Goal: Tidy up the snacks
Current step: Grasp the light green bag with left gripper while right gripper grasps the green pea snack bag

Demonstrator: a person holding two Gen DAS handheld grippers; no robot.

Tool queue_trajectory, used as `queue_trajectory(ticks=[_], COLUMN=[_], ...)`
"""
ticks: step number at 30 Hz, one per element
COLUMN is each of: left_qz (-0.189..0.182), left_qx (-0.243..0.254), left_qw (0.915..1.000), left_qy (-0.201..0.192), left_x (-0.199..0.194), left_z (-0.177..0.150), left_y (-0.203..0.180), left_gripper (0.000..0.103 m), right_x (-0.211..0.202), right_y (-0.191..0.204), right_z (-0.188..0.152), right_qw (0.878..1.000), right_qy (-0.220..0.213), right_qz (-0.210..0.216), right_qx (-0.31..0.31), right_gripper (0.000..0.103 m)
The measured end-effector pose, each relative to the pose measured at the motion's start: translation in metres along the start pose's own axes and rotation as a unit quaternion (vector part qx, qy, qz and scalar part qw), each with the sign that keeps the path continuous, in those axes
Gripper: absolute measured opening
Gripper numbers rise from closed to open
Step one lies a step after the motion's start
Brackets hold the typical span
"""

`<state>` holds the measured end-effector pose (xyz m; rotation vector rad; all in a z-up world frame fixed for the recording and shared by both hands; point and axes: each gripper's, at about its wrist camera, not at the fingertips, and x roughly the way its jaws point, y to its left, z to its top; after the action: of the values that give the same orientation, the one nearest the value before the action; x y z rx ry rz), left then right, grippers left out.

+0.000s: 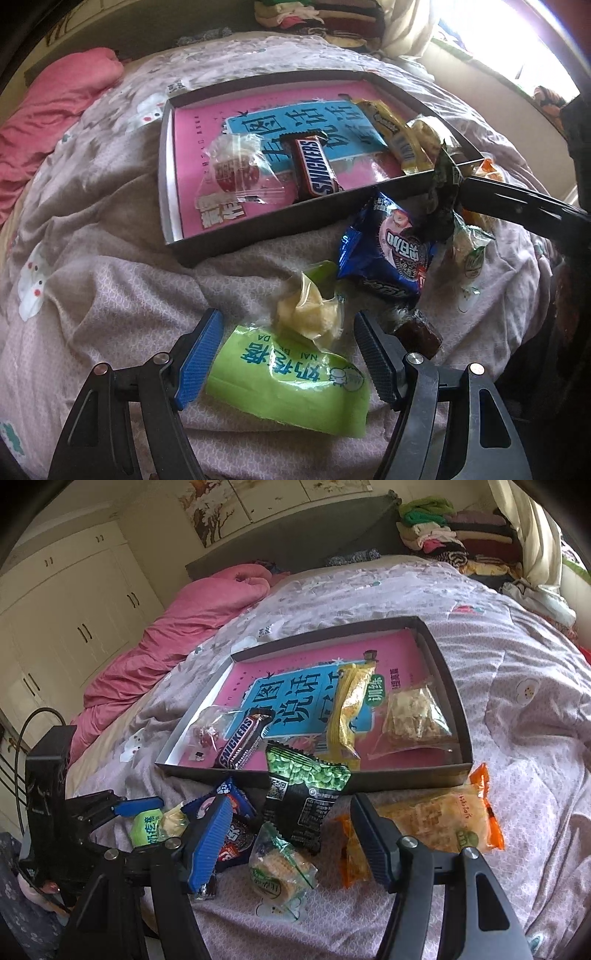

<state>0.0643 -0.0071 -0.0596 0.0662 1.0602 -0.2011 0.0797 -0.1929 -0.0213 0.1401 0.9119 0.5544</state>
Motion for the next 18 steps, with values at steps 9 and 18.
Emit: queue_trajectory(ticks=[9, 18], left_qz=[-0.009, -0.014], left_qx=[-0.003, 0.006], left_qw=[0.9999, 0.9998], left_qy=[-0.008, -0.01], left_x=[0.001, 0.002], left_z=[0.001, 0.0], left_y=[0.002, -0.002], left_gripper=[0.07, 0.057], right_x=[0.013, 0.028], right_y=[-0.007, -0.003], right_z=[0.002, -0.001], right_qw=[1.0, 1.0], right_qy=[0.009, 0.022], right_qz=[0.015, 0.017], right_qx=[0.021, 0.013], right_gripper=[0.066, 0.045])
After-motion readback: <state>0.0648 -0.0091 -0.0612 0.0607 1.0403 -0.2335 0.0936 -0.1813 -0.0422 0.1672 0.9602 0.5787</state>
